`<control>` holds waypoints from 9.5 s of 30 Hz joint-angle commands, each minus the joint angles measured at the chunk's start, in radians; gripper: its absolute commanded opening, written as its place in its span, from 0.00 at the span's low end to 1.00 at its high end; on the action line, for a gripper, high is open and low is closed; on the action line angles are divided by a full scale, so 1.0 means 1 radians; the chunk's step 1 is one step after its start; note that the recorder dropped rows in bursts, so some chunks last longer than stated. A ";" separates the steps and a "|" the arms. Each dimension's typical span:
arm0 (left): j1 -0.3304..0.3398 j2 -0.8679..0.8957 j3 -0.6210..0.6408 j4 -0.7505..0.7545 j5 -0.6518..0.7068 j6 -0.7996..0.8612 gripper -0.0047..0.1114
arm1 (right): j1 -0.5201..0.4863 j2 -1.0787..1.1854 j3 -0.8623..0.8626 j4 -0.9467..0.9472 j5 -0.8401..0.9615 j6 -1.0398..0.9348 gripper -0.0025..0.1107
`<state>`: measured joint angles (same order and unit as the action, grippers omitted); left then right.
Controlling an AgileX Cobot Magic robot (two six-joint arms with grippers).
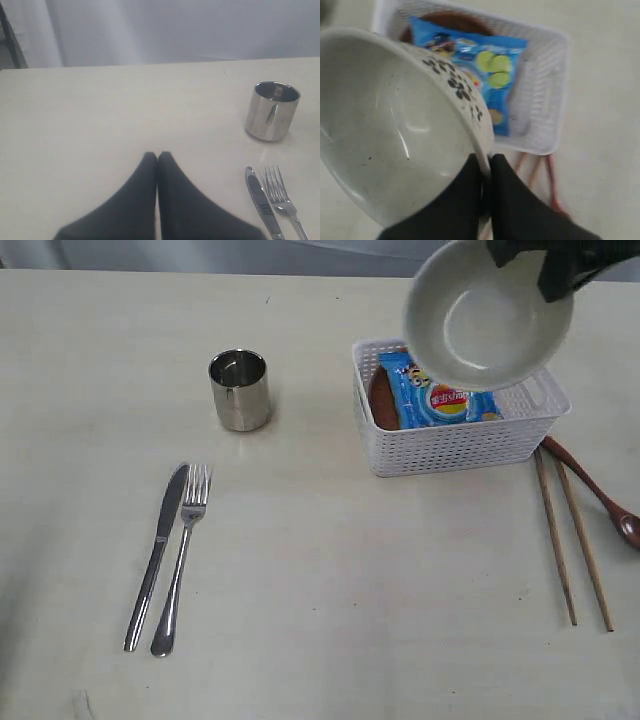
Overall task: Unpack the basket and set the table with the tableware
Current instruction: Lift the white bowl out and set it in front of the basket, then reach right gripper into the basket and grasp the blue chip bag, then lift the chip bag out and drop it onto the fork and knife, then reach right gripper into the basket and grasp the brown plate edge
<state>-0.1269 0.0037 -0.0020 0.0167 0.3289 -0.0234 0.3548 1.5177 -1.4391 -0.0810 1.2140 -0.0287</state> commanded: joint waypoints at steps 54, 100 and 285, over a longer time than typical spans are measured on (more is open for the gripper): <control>-0.007 -0.004 0.002 0.003 -0.006 0.001 0.04 | -0.097 0.330 0.115 0.156 -0.369 -0.006 0.56; -0.007 -0.004 0.002 0.003 -0.006 0.001 0.04 | -0.185 0.369 0.115 0.129 -0.379 -0.085 0.70; -0.007 -0.004 0.002 0.004 -0.006 0.001 0.04 | -0.213 0.624 -0.101 0.315 -0.266 -0.768 0.02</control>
<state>-0.1269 0.0037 -0.0020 0.0167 0.3289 -0.0234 0.1424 2.1365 -1.5433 0.2404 0.9865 -0.8013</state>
